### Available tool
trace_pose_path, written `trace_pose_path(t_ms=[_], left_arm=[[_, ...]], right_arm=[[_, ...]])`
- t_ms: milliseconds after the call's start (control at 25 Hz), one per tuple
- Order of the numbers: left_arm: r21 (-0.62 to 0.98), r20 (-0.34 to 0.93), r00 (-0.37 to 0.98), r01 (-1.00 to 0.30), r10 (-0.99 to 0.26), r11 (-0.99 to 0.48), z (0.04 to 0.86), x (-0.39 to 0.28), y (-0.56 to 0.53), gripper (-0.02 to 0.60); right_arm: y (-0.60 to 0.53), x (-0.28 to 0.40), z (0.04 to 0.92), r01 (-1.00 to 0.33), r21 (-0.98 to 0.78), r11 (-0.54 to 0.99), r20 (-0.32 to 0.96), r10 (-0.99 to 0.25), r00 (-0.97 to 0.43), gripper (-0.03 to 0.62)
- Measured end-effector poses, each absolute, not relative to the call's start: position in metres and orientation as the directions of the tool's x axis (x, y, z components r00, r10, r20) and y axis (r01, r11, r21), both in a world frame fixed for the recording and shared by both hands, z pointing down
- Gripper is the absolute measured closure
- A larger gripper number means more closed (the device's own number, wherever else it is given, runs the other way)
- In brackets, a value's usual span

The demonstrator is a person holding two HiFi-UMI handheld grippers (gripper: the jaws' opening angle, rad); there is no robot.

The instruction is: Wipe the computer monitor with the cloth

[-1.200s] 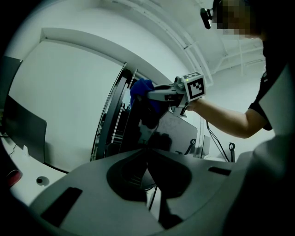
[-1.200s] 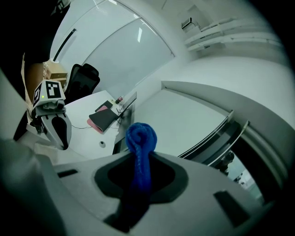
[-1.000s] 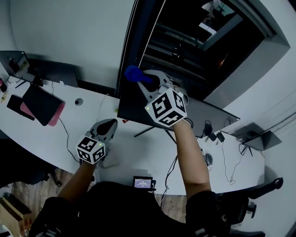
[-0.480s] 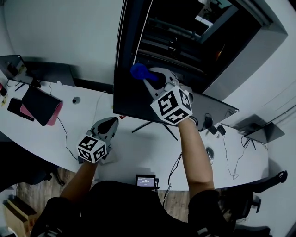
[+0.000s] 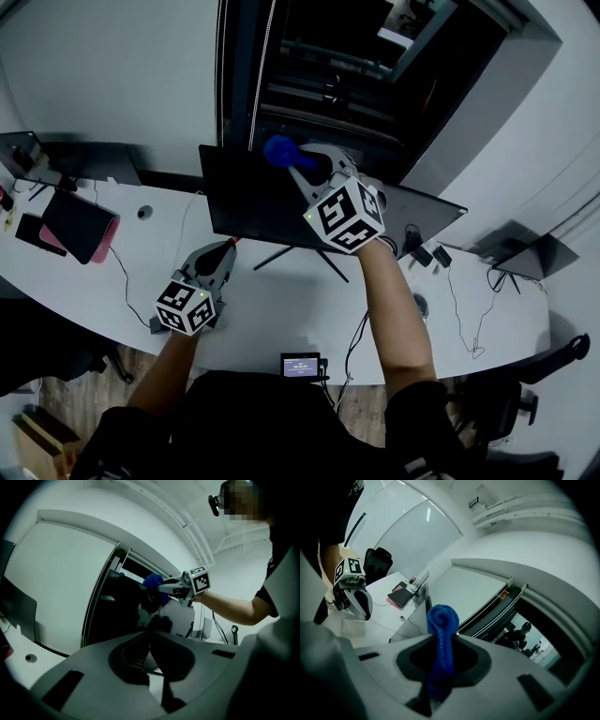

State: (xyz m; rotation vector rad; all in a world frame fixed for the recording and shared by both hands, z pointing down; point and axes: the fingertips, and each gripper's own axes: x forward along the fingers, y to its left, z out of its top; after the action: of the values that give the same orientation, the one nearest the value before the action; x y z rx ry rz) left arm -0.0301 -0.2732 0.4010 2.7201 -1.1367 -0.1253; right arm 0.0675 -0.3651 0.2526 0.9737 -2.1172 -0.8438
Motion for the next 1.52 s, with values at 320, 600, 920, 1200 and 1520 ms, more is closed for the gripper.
trace_pose_path(t_ms=[320, 600, 920, 1200, 1520], left_arm=[[0.201, -0.003, 0.708, -0.691, -0.706, -0.694, 0.398, 0.005, -0.264, 0.586], [0.203, -0.001, 0.712, -0.687, -0.702, -0.698, 0.396, 0.036, -0.260, 0.586], [0.197, 0.022, 0.729, -0.675, -0.685, -0.711, 0.400, 0.072, -0.256, 0.586], [0.184, 0.034, 0.742, -0.663, -0.670, -0.725, 0.400, 0.102, -0.254, 0.586], [0.183, 0.055, 0.763, -0.642, -0.645, -0.744, 0.406, 0.137, -0.253, 0.586]], right_arm=[[-0.356, 0.106, 0.254, -0.404, 0.757, 0.513, 0.285, -0.816, -0.503, 0.523], [-0.349, 0.147, 0.254, -0.425, 0.753, 0.503, 0.275, -0.827, -0.491, 0.523], [-0.342, 0.191, 0.254, -0.444, 0.751, 0.489, 0.261, -0.837, -0.480, 0.523], [-0.335, 0.229, 0.253, -0.482, 0.736, 0.475, 0.239, -0.849, -0.471, 0.523], [-0.329, 0.263, 0.253, -0.501, 0.726, 0.470, 0.232, -0.854, -0.465, 0.523]])
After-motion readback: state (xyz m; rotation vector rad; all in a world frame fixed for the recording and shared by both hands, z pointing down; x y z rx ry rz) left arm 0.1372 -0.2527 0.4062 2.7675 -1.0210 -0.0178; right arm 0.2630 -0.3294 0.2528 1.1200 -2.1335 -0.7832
